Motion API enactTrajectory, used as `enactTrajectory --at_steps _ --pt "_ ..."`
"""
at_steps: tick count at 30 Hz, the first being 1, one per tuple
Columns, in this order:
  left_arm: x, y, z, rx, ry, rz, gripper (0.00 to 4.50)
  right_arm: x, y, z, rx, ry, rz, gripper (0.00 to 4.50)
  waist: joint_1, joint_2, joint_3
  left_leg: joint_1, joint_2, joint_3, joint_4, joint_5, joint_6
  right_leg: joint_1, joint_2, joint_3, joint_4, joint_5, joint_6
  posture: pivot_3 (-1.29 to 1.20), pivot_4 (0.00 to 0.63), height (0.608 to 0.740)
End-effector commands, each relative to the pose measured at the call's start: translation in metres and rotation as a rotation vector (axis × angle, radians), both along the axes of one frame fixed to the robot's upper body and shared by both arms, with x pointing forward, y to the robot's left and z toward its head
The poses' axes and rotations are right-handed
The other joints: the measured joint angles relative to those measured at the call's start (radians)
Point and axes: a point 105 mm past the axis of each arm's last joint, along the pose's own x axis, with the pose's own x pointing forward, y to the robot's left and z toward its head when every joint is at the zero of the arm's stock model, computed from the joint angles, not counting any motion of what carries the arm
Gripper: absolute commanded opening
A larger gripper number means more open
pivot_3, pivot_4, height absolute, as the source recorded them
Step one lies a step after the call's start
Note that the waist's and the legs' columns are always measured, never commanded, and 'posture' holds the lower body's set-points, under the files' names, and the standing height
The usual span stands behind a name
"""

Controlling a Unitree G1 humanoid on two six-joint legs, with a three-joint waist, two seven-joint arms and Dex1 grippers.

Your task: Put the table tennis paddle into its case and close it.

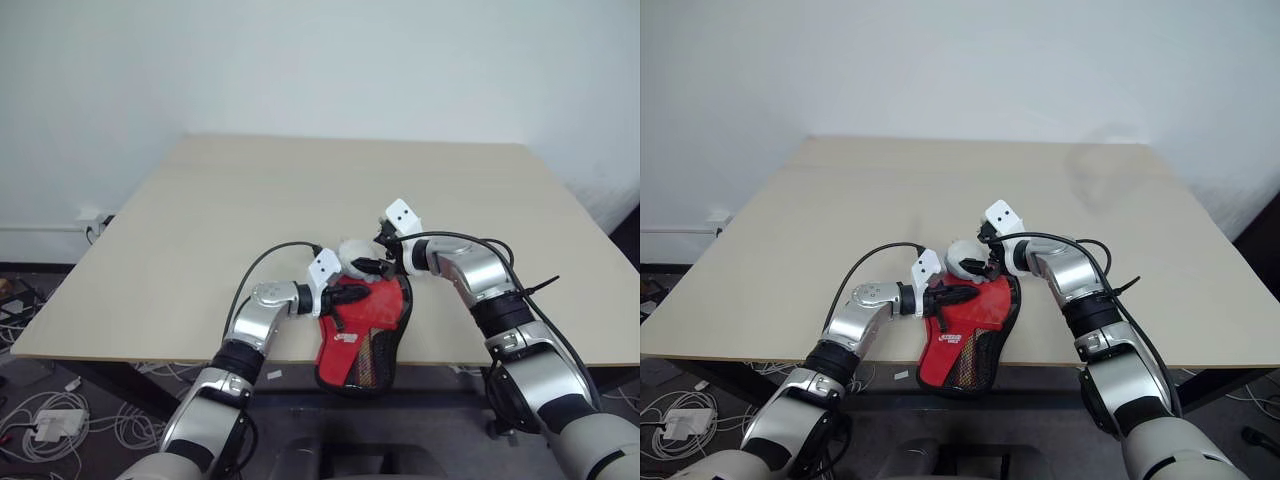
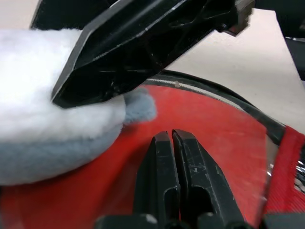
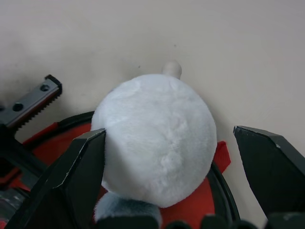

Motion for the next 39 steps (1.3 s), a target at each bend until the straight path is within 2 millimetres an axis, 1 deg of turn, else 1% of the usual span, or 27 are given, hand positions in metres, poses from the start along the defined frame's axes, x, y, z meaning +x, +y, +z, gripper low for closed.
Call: enactTrajectory --at_steps 1,6,8,11,13,16,21,22,29,31,34,39 --pt "0.002 -0.004 -0.001 0.018 -0.002 -0.025 0.02 0.003 0.003 0.012 0.001 -0.048 0.016 4.50 0.000 0.000 0.000 0.000 0.000 0.000 0.000 0.000 0.000 0.000 0.000 0.000 0.000 0.000 0.000 0.00 0.000 0.707" --pt "0.001 -0.006 -0.003 0.018 0.027 -0.041 0.02 0.003 0.002 0.011 -0.004 -0.045 0.015 4.50 0.000 0.000 0.000 0.000 0.000 0.000 0.000 0.000 0.000 0.000 0.000 0.000 0.000 0.000 0.000 0.00 0.000 0.707" --pt "0.000 -0.006 -0.005 0.019 0.044 -0.045 0.00 0.004 0.002 0.010 -0.009 -0.044 0.010 4.13 0.000 0.000 0.000 0.000 0.000 0.000 0.000 0.000 0.000 0.000 0.000 0.000 0.000 0.000 0.000 0.00 0.000 0.707" --pt "-0.002 -0.005 -0.007 0.022 0.058 -0.047 0.00 0.005 0.002 0.010 -0.013 -0.044 0.009 3.21 0.000 0.000 0.000 0.000 0.000 0.000 0.000 0.000 0.000 0.000 0.000 0.000 0.000 0.000 0.000 0.00 0.000 0.707" --pt "-0.002 -0.004 -0.009 0.026 0.072 -0.044 0.00 0.005 0.002 0.010 -0.013 -0.043 0.015 2.48 0.000 0.000 0.000 0.000 0.000 0.000 0.000 0.000 0.000 0.000 0.000 0.000 0.000 0.000 0.000 0.00 0.000 0.707" --pt "-0.003 -0.002 -0.011 0.035 0.081 -0.042 0.00 0.005 0.004 0.011 -0.013 -0.046 0.020 1.52 -0.001 0.000 0.000 0.000 0.000 0.000 0.000 0.000 0.000 0.000 0.000 0.000 0.000 0.000 0.000 0.00 0.000 0.707" --pt "-0.004 0.001 -0.014 0.042 0.097 -0.037 0.00 0.012 0.007 0.018 -0.007 -0.071 0.009 0.09 -0.003 0.001 -0.001 0.000 0.000 0.000 0.000 0.000 0.000 0.000 0.000 0.000 0.000 0.000 0.000 0.00 0.000 0.707" --pt "-0.004 0.001 -0.015 0.043 0.100 -0.035 0.00 0.014 0.006 0.019 -0.008 -0.080 0.000 0.01 -0.003 0.001 -0.001 0.000 0.000 0.000 0.000 0.000 0.000 0.000 0.000 0.000 0.000 0.000 0.000 0.00 0.000 0.707" --pt "-0.007 0.003 -0.020 0.054 0.127 -0.044 0.00 0.038 0.001 0.027 -0.032 -0.151 -0.112 0.01 -0.003 0.001 -0.001 0.000 0.000 0.000 -0.001 0.000 -0.001 0.000 0.001 0.000 0.000 0.000 0.000 0.00 0.000 0.707" --pt "-0.007 0.003 -0.020 0.055 0.127 -0.045 0.00 0.043 0.000 0.029 -0.036 -0.167 -0.143 0.01 -0.004 0.001 -0.001 0.000 0.000 0.000 -0.001 0.002 -0.004 0.000 0.001 0.000 0.000 0.000 0.000 0.00 0.000 0.707" --pt "-0.008 0.003 -0.019 0.055 0.130 -0.050 0.00 0.048 0.001 0.028 -0.048 -0.185 -0.175 0.01 -0.003 0.001 -0.001 0.000 0.000 0.000 -0.001 0.003 -0.005 0.000 0.001 0.000 0.000 0.000 0.000 0.00 0.000 0.707" --pt "-0.008 0.003 -0.019 0.056 0.134 -0.056 0.00 0.051 0.002 0.024 -0.080 -0.219 -0.197 0.01 -0.003 0.002 -0.001 0.000 0.000 0.001 -0.001 0.004 -0.006 0.000 0.001 0.000 0.000 0.000 0.000 0.00 0.000 0.707"
